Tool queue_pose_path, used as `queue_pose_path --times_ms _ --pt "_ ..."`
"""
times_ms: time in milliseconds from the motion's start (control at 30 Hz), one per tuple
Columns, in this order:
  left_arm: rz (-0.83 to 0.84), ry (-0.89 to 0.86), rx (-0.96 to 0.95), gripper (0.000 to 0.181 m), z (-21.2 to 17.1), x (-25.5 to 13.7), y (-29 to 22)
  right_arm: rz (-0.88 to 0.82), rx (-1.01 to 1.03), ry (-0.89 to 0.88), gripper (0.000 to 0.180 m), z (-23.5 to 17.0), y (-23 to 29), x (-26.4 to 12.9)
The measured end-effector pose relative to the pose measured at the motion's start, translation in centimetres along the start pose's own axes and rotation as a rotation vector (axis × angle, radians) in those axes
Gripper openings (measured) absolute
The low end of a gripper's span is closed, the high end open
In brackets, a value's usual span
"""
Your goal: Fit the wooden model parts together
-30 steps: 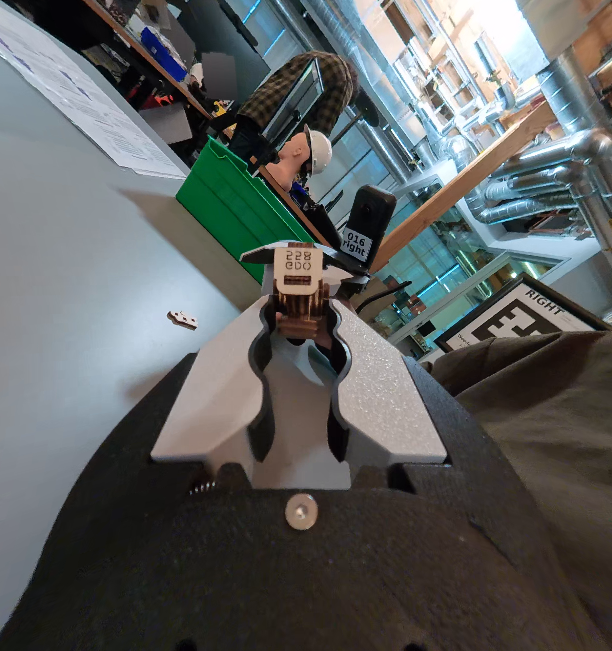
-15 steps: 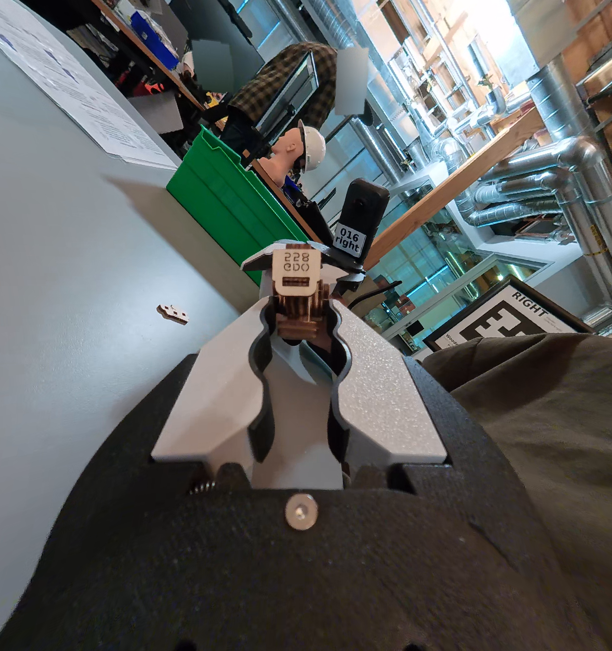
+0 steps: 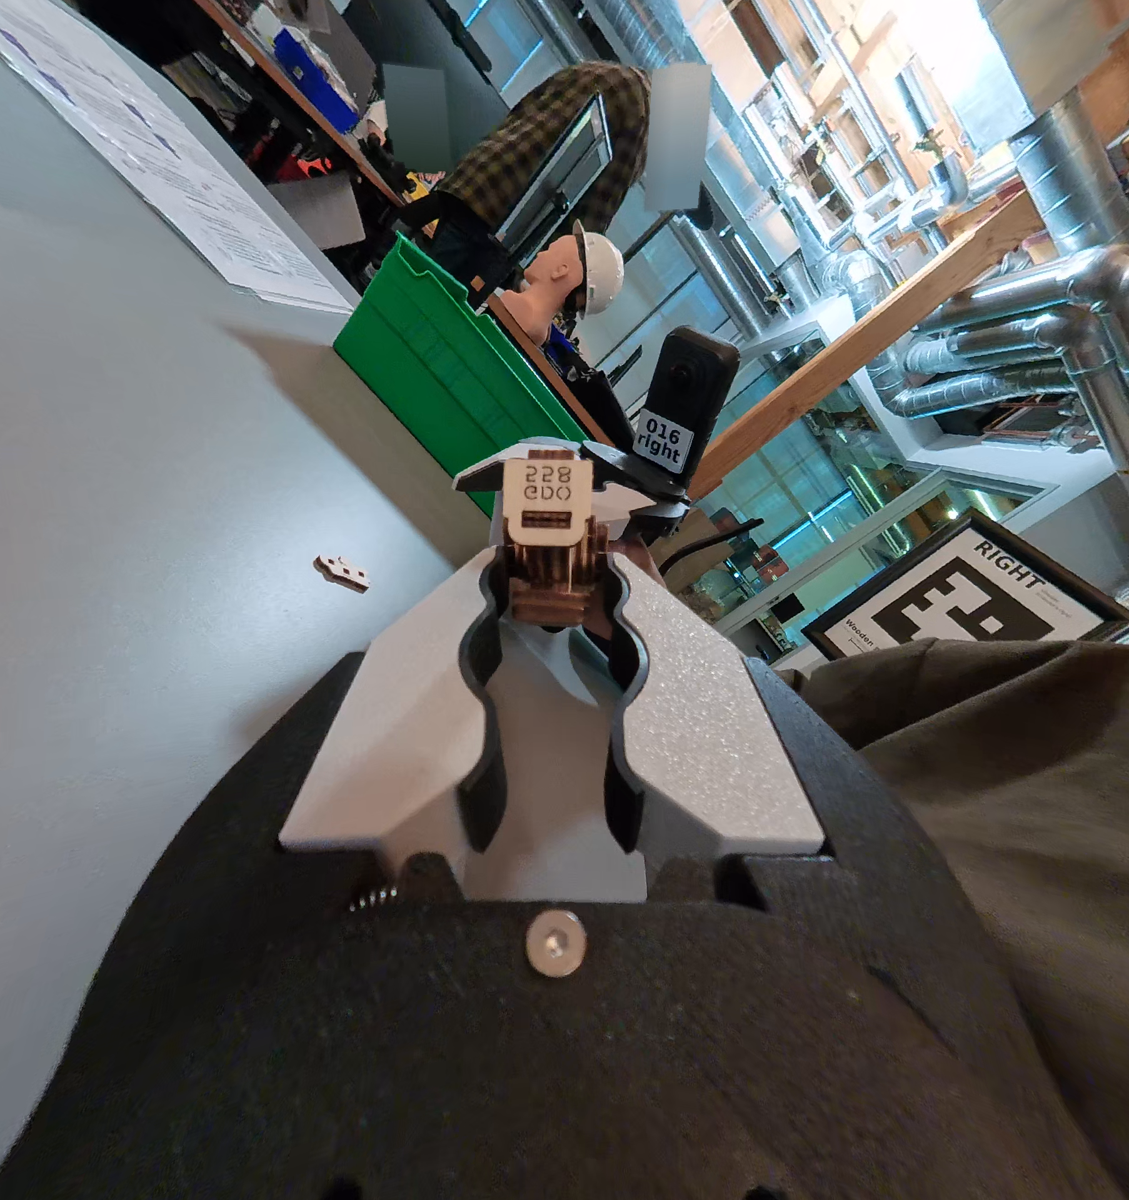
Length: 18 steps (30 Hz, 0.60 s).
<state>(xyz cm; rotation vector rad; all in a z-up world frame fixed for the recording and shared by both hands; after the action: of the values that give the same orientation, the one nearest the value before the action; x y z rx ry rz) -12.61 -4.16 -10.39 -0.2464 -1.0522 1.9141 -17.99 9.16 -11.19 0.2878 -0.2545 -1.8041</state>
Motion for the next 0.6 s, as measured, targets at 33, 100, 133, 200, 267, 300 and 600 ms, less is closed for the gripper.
queue_pose_path --times_ms 33,100,133,200,267,300,600 --pt "0.004 -0.008 -0.001 0.024 0.07 -0.02 0.04 -0.003 -0.004 -0.001 0.031 0.0 -0.04 0.02" --pt "0.012 -0.015 0.006 0.024 0.14 -0.1 0.09 -0.007 -0.012 0.003 0.032 -0.06 -0.09 0.06" --pt "0.016 -0.015 0.013 0.024 0.16 -0.15 0.11 -0.008 -0.015 0.006 0.032 -0.1 -0.1 0.07" --pt "0.023 -0.018 0.029 0.025 0.23 -0.18 0.11 -0.01 -0.02 0.008 0.032 -0.1 -0.09 0.08" --pt "0.03 -0.018 0.042 0.025 0.22 -0.14 0.16 -0.011 -0.024 0.005 0.032 -0.05 -0.05 0.1" --pt "0.033 -0.016 0.046 0.025 0.19 -0.09 0.22 -0.011 -0.025 0.004 0.033 -0.05 -0.04 0.11" --pt "0.038 0.011 0.092 0.025 -0.32 0.2 -0.03 -0.009 -0.097 0.015 0.041 -0.32 0.38 0.53"
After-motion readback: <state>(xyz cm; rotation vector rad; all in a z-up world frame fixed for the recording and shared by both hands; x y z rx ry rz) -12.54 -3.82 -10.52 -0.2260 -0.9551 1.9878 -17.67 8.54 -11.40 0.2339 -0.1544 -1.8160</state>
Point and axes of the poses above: each gripper's, where its closed fingertips meet, x out along the fingers, z out of its top, y = z × x across the jaws, the point moved 5 cm from there along -x, back along the fingers, and after that the axes turned 13 degrees about -y, right-handed, at the moved point
